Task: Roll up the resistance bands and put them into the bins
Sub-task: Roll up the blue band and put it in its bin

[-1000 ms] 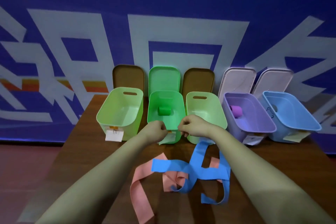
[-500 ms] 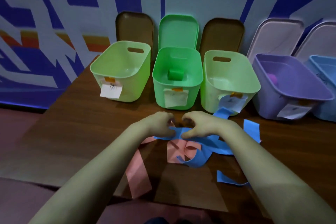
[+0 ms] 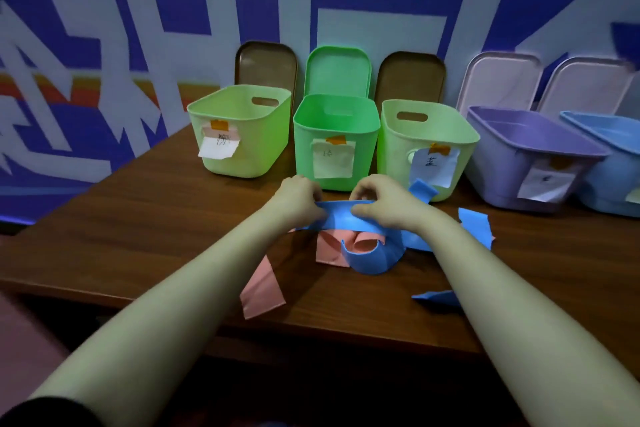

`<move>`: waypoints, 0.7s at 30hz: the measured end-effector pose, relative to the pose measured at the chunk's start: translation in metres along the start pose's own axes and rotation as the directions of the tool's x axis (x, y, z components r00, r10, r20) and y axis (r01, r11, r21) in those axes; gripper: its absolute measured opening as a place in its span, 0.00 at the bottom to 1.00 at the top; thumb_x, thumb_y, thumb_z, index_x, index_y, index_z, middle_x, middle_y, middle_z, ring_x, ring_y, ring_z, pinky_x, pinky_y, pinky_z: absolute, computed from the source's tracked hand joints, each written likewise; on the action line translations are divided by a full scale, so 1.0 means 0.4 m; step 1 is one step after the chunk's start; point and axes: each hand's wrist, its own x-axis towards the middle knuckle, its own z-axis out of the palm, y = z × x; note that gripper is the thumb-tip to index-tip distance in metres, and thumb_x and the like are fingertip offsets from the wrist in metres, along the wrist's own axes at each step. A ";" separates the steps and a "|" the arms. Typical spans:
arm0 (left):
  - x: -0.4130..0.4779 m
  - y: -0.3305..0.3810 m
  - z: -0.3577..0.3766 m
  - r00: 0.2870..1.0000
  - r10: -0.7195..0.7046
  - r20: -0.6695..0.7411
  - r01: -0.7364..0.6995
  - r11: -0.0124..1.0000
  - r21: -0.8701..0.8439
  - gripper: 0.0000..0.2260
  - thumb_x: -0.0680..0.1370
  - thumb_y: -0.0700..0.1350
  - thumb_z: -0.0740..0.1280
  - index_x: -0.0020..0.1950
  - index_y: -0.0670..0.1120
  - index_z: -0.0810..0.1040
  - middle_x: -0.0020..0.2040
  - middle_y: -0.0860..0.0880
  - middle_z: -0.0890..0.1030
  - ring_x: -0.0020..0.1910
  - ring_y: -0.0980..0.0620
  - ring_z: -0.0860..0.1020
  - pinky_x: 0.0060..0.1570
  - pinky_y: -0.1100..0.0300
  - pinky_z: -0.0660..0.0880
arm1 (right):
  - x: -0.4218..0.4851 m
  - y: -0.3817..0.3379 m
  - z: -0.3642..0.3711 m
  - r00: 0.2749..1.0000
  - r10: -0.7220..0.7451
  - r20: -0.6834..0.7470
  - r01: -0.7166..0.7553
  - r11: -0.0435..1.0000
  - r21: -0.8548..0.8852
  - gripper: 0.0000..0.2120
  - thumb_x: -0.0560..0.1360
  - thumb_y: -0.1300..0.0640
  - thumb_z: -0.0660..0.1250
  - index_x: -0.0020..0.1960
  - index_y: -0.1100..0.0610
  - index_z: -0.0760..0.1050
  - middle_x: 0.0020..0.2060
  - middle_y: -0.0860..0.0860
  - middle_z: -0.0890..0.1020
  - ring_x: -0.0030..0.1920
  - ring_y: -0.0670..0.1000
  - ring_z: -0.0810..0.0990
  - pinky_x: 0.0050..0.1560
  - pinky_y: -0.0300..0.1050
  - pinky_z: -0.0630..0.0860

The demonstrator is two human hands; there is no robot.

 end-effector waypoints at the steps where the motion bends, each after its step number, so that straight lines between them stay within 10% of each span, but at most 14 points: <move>1: -0.011 0.005 -0.005 0.999 -0.021 -0.048 0.020 1.000 -0.021 0.13 0.72 0.47 0.70 0.55 0.44 0.81 0.54 0.40 0.74 0.57 0.40 0.72 0.55 0.54 0.70 | -0.014 -0.011 -0.003 0.999 -0.010 -0.054 0.011 1.000 0.013 0.03 0.72 0.62 0.69 0.45 0.56 0.78 0.38 0.46 0.76 0.43 0.48 0.75 0.45 0.43 0.73; 10: -0.088 0.055 -0.113 0.919 -0.091 -0.384 -0.057 0.933 -0.356 0.07 0.73 0.53 0.70 0.43 0.50 0.78 0.47 0.50 0.71 0.54 0.47 0.67 0.52 0.55 0.64 | -0.077 -0.097 -0.080 0.854 -0.011 -0.521 0.114 0.980 0.166 0.03 0.76 0.65 0.65 0.47 0.58 0.76 0.42 0.49 0.76 0.45 0.47 0.73 0.42 0.36 0.66; 16: -0.138 0.131 -0.185 0.834 -0.159 -0.529 -0.366 0.557 -0.745 0.06 0.74 0.44 0.71 0.44 0.45 0.75 0.42 0.53 0.75 0.45 0.55 0.73 0.40 0.72 0.68 | -0.105 -0.194 -0.152 0.721 -0.092 -0.686 0.315 0.926 0.208 0.04 0.78 0.63 0.63 0.49 0.55 0.73 0.43 0.46 0.77 0.46 0.47 0.76 0.48 0.40 0.73; 21: -0.175 0.155 -0.269 0.777 -0.188 -0.601 -0.550 0.260 -0.793 0.06 0.75 0.44 0.71 0.46 0.48 0.74 0.45 0.52 0.78 0.46 0.56 0.76 0.46 0.66 0.73 | -0.140 -0.292 -0.188 0.683 -0.170 -0.710 0.459 0.856 0.236 0.07 0.78 0.60 0.64 0.46 0.48 0.71 0.44 0.47 0.79 0.47 0.46 0.78 0.49 0.43 0.76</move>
